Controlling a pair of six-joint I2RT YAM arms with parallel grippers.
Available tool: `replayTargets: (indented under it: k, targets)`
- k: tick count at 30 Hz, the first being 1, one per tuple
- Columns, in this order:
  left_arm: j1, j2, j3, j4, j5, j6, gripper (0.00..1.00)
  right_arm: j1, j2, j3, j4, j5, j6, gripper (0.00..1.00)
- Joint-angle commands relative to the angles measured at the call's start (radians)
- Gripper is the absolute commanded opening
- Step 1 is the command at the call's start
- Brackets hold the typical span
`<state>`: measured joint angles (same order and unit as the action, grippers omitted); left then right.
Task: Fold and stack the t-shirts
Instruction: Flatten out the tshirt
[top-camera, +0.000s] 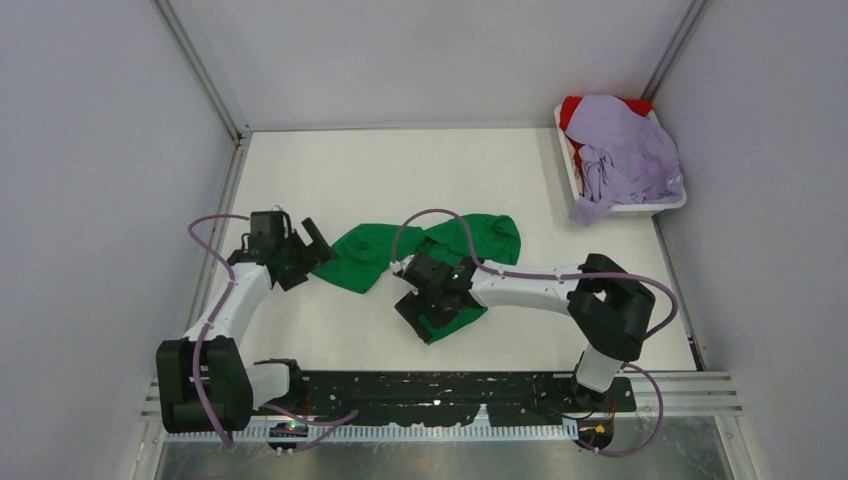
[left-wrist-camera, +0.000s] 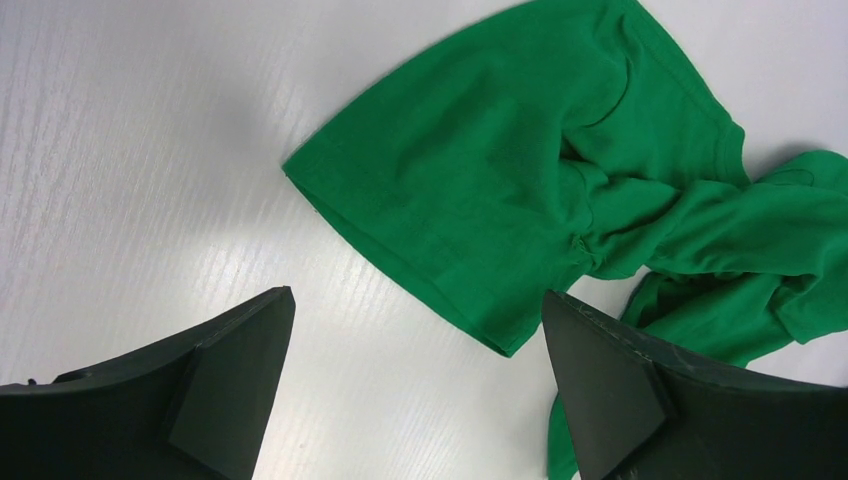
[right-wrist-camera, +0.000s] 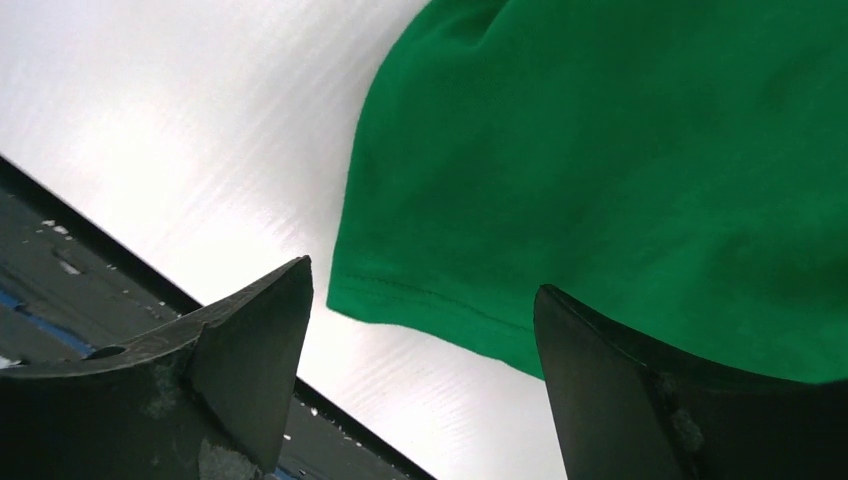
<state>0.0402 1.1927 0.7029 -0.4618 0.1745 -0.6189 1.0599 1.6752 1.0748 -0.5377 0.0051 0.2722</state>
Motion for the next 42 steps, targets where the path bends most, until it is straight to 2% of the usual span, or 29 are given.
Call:
replayTargets:
  k: [1,5,6,7,8,9,11,13,20,28,30,32,36,42]
  targets:
    - [0.002,0.006,0.031,-0.003,-0.009,-0.014,0.99,0.009,0.068,0.051,0.001,-0.01,0.018,0.85]
    - [0.001,0.012,0.03,-0.004,-0.017,-0.016,0.99,0.009,0.117,0.057,-0.015,0.091,0.029,0.73]
    - [0.002,0.014,0.028,-0.005,-0.018,-0.017,0.99,0.007,0.128,0.057,-0.022,0.143,0.033,0.67]
    - [0.001,0.016,0.03,-0.005,-0.017,-0.018,0.99,0.004,0.132,0.056,-0.039,0.165,0.041,0.58]
    - [0.002,0.019,0.029,-0.006,-0.015,-0.018,0.99,-0.007,0.136,0.053,-0.046,0.199,0.047,0.53]
    - [0.001,0.022,0.03,-0.006,-0.013,-0.018,0.99,-0.017,0.133,0.039,-0.053,0.208,0.063,0.38]
    - [0.001,0.028,0.029,-0.01,-0.009,-0.018,0.99,-0.066,0.106,-0.001,-0.051,0.214,0.081,0.19]
    - [0.001,0.032,0.025,-0.01,-0.005,-0.02,0.99,-0.161,0.057,-0.052,-0.044,0.23,0.104,0.08]
    - [-0.021,0.055,-0.008,0.012,0.057,-0.032,0.99,-0.454,-0.133,-0.217,-0.046,0.277,0.121,0.05]
    - [-0.131,0.105,-0.019,0.019,0.085,-0.033,0.99,-0.769,-0.201,-0.22,-0.042,0.307,0.125,0.05]
    - [-0.154,0.125,-0.009,0.022,0.08,-0.03,0.99,-0.814,-0.193,-0.194,-0.031,0.304,0.099,0.05]
    - [-0.167,0.156,0.006,0.012,0.08,-0.022,0.95,-0.84,-0.166,-0.158,-0.03,0.325,0.078,0.05]
    - [-0.183,0.215,0.035,-0.013,0.088,-0.008,0.85,-0.848,-0.132,-0.121,-0.032,0.37,0.062,0.05]
    - [-0.256,0.266,0.066,-0.033,0.089,0.008,0.78,-0.848,-0.128,-0.133,-0.011,0.34,0.046,0.05]
